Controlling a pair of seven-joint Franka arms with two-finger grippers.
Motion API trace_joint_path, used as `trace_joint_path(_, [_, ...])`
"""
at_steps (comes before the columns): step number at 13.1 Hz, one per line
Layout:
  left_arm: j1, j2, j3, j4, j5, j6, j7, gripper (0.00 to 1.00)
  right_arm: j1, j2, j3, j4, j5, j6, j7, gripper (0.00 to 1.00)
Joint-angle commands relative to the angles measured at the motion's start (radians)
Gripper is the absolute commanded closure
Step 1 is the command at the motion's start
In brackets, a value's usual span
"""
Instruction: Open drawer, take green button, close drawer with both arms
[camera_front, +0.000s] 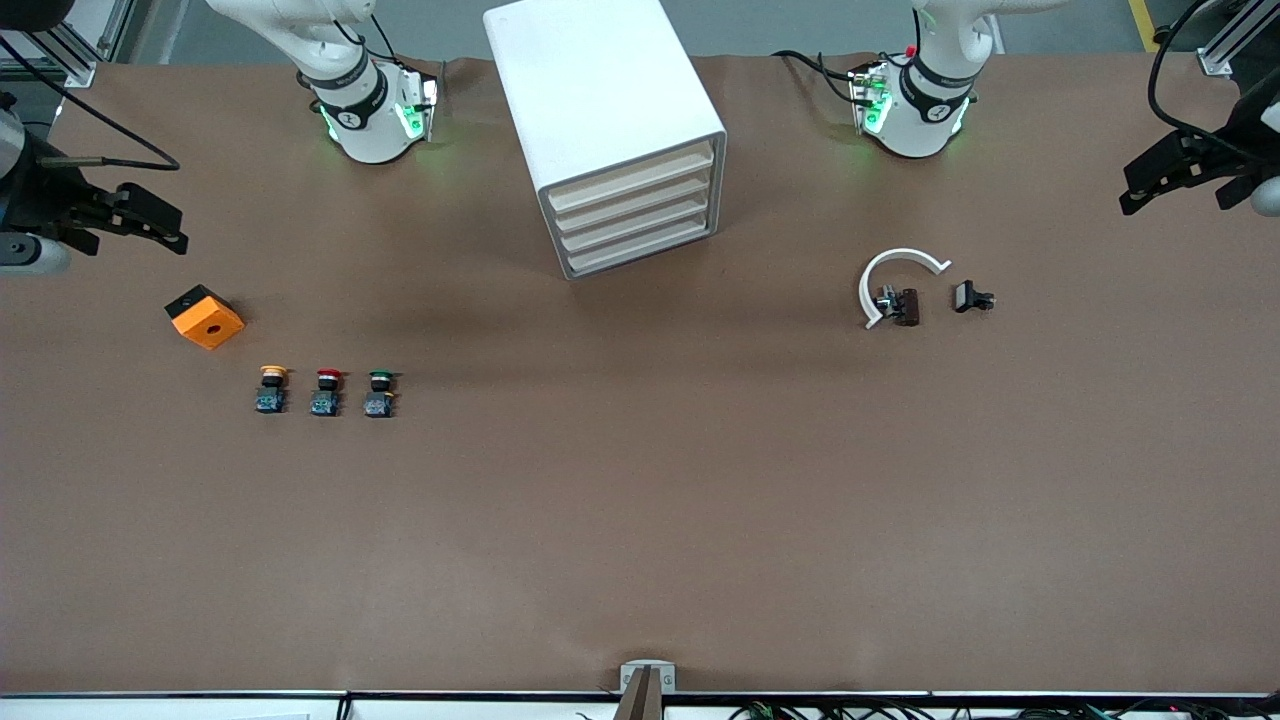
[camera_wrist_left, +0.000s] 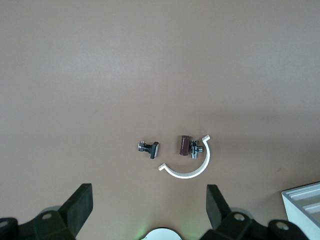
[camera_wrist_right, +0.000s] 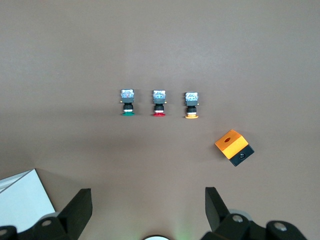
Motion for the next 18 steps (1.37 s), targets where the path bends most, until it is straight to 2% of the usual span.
trace_joint_path(1, [0.023,-0.005,-0.038,0.001,-0.012,-0.001,0.019,0.00,0.013,0.004,-0.011,0.014,-0.001,-0.015,-0.021,0.00])
trace_joint_path(5, [-0.015,-0.008,-0.029,0.000,0.000,-0.004,0.017,0.00,0.016,0.004,-0.002,0.038,-0.001,-0.081,-0.006,0.00])
trace_joint_path(9, [-0.037,-0.012,-0.025,-0.006,0.002,-0.004,0.011,0.00,0.013,0.006,-0.011,0.094,-0.001,-0.085,-0.006,0.00])
trace_joint_path(18, [-0.040,0.000,-0.062,-0.009,-0.007,0.002,0.020,0.00,0.016,0.009,-0.007,0.094,-0.001,-0.085,-0.006,0.00])
